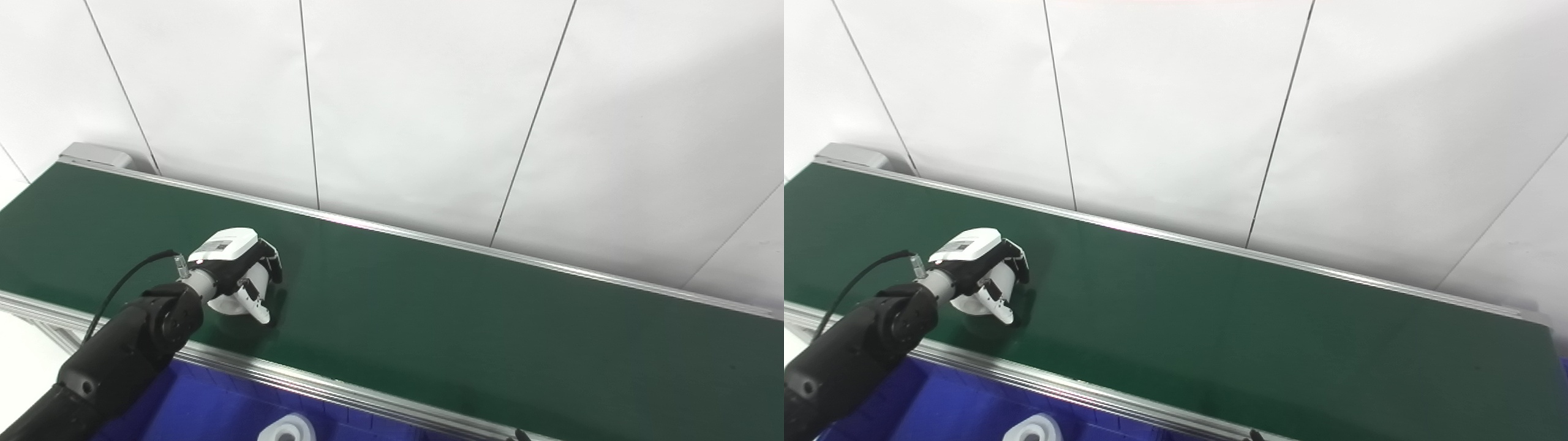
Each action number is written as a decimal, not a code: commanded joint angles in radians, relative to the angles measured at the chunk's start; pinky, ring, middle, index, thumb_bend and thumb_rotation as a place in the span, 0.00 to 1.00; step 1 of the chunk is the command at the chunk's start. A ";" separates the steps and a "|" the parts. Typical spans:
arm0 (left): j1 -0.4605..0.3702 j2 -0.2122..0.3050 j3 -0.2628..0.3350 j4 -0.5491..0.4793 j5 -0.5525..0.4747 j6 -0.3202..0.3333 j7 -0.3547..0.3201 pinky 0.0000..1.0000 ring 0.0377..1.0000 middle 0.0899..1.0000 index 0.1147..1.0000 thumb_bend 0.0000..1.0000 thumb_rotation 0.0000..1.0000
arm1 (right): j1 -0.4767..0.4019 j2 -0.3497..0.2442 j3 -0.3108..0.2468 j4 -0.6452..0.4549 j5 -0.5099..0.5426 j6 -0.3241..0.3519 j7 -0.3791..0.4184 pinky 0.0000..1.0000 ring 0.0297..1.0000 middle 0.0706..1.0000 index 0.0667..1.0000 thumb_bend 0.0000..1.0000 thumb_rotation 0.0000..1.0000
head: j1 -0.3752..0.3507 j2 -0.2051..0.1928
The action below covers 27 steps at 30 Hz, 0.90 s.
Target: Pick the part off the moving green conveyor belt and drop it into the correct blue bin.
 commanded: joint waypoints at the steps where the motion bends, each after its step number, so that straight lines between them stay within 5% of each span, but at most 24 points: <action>1: 0.013 0.013 0.019 -0.018 -0.001 -0.010 0.020 0.33 0.35 0.41 0.47 0.50 0.00 | 0.003 0.007 -0.001 -0.032 0.008 -0.049 0.000 0.91 0.89 0.91 0.99 0.81 0.44 | 0.001 0.000; 10: 0.056 0.002 0.064 -0.130 -0.035 -0.013 0.028 0.30 0.35 0.40 0.47 0.50 0.00 | 0.015 0.014 0.003 -0.051 -0.003 -0.038 0.000 0.93 0.89 0.91 0.98 0.81 0.44 | -0.004 0.012; 15: 0.126 -0.040 0.133 -0.267 -0.114 -0.037 0.041 0.43 0.41 0.46 0.43 0.50 0.00 | 0.027 0.015 0.003 -0.061 -0.008 -0.038 0.000 0.94 0.89 0.91 0.98 0.80 0.44 | -0.006 0.023; 27: 0.318 -0.138 0.305 -0.452 -0.420 -0.293 0.087 0.47 0.44 0.46 0.41 0.50 0.00 | 0.059 0.018 0.004 -0.108 -0.010 -0.019 0.018 0.96 0.91 0.92 0.99 0.79 0.44 | -0.011 0.064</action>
